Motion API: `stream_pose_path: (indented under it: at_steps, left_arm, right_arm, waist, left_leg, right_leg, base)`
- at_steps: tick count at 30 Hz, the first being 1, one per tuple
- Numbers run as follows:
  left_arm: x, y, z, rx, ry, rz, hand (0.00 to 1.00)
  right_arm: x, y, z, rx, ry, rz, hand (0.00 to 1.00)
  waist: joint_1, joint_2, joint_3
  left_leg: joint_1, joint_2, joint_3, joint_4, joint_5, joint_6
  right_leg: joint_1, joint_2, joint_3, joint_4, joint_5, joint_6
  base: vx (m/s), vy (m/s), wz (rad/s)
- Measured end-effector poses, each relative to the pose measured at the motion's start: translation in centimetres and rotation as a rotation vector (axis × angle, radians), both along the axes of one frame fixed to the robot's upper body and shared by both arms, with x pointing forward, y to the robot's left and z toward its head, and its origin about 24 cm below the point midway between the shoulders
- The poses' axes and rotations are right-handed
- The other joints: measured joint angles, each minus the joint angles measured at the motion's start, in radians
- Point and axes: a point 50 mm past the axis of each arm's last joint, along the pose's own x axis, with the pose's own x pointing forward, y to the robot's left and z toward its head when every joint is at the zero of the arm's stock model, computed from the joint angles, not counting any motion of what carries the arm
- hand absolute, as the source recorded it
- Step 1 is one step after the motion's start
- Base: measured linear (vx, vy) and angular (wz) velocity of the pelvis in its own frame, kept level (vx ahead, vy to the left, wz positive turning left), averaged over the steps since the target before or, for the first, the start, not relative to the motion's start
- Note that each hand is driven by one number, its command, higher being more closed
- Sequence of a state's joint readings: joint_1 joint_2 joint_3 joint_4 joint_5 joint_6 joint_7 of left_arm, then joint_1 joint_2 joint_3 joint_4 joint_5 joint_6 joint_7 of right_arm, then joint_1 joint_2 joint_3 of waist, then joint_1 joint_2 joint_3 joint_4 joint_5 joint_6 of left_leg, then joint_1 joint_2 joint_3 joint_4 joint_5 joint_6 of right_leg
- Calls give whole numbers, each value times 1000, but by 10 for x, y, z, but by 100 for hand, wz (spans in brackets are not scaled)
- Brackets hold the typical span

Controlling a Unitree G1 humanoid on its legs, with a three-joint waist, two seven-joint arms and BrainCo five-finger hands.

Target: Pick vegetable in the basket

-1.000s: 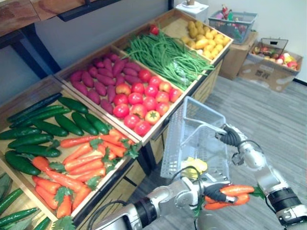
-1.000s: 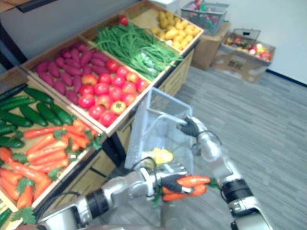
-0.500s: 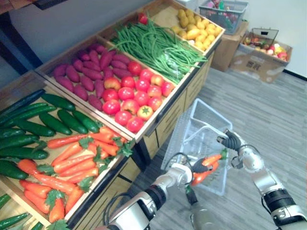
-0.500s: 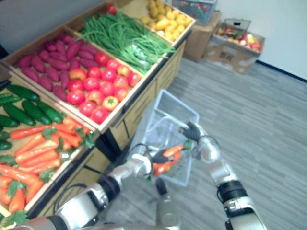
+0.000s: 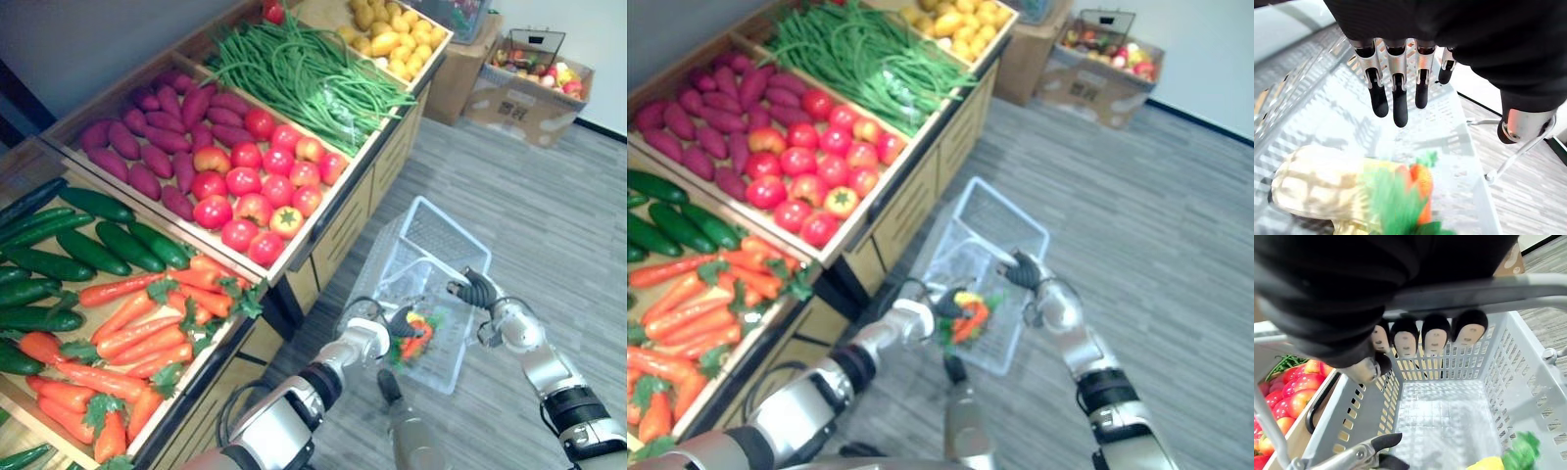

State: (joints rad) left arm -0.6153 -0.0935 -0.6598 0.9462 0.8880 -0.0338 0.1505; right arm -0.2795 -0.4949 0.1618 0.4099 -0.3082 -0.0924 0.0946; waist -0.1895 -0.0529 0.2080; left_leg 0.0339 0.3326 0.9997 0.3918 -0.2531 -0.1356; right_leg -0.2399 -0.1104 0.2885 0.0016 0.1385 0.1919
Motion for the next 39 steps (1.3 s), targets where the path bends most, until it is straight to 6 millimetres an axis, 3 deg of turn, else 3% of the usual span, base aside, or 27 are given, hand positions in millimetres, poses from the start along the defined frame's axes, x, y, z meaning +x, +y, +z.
stream_pose_path:
  at_steps: [13,16,18,20,22,27,30,33,35,39]
  left_arm:
    - [-3,-5,1,8,-6,-34,0]
    - [-21,-35,20,-3,-86,-239,0]
    - [-46,-59,37,-60,-114,-432,0]
    - [-70,-70,48,-108,-87,-578,0]
    - [-87,-62,59,-171,-6,-695,0]
    - [-124,-17,67,-174,206,-923,0]
    - [-137,16,94,-275,321,-986,0]
    - [-142,35,112,-341,348,-984,0]
    - [-142,50,120,-406,364,-928,0]
    - [-142,87,136,-628,369,-726,0]
  right_arm:
    - [-5,-5,-9,3,32,-17,100]
    - [-11,-28,-15,18,59,-118,100]
    - [-20,-45,-22,28,82,-203,100]
    - [-29,-58,-26,40,96,-272,100]
    - [-36,-69,-27,73,88,-343,100]
    - [-44,-89,-27,113,60,-460,100]
    - [-55,-104,-39,106,101,-554,100]
    - [-71,-118,-51,119,146,-641,100]
    - [-82,-126,-60,134,178,-697,100]
    - [-117,-143,-79,184,226,-862,100]
  waist:
    - [3,4,3]
    - [15,17,3]
    - [37,21,2]
    - [59,24,1]
    - [68,29,-3]
    - [110,60,-33]
    - [139,83,-69]
    - [171,83,-73]
    - [178,78,-88]
    - [200,70,-114]
  left_leg:
    - [-15,1,-52,14,-11,3]
    - [-38,4,-104,18,-11,6]
    - [-51,15,-145,26,-11,8]
    - [-52,27,-167,30,-14,10]
    - [-52,36,-197,31,-21,12]
    - [-52,48,-201,33,-21,12]
    - [-81,69,-209,55,-12,15]
    - [-87,59,-250,56,-4,15]
    - [-98,35,-294,42,1,22]
    - [-122,-40,-376,-24,38,48]
  right_leg:
    - [11,-10,-12,-1,2,3]
    - [29,-21,-51,-1,1,3]
    - [50,-23,-92,-1,1,3]
    - [73,-22,-123,5,1,3]
    - [90,-20,-153,23,1,3]
    - [89,-23,-212,62,-2,-1]
    - [89,-36,-285,79,-7,-9]
    - [117,-51,-333,89,-12,-15]
    - [137,-70,-376,92,-21,-26]
    - [164,-117,-462,89,-22,-27]
  base:
    - [-8,24,4]
    - [-14,22,43]
    - [-8,3,47]
    - [-15,10,49]
    - [-36,27,43]
    - [-9,19,22]
    - [12,6,45]
    - [-6,41,50]
    - [-9,50,65]
    - [1,50,60]
